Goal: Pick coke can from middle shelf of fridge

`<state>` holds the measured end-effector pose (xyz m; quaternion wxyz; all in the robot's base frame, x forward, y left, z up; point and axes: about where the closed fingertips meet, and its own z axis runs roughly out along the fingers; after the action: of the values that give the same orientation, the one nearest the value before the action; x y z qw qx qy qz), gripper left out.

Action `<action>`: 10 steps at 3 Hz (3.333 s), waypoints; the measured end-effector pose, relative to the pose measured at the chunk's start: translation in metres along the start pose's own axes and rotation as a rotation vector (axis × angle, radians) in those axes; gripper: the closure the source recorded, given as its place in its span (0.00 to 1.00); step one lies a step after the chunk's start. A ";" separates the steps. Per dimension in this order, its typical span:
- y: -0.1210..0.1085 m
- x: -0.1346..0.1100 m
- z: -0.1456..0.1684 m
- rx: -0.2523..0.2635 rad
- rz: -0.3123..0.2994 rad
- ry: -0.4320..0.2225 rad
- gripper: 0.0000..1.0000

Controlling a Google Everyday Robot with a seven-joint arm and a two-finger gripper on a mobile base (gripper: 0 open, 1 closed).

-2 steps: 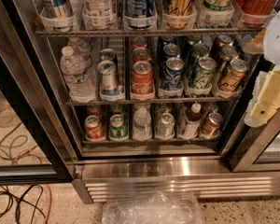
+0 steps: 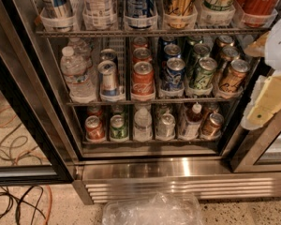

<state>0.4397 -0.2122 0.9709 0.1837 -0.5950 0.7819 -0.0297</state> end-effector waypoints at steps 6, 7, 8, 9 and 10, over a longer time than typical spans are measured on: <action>0.037 -0.034 0.158 0.248 0.350 -0.333 0.00; 0.037 -0.035 0.158 0.249 0.347 -0.333 0.00; 0.038 -0.043 0.161 0.265 0.382 -0.342 0.00; 0.053 -0.057 0.169 0.313 0.472 -0.376 0.00; 0.070 -0.056 0.177 0.399 0.532 -0.404 0.00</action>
Offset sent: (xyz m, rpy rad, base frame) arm 0.0522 0.0479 -0.0733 0.2955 -0.4029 -0.1696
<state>0.4447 -0.1084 0.8022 0.4475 -0.3180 0.8357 -0.0148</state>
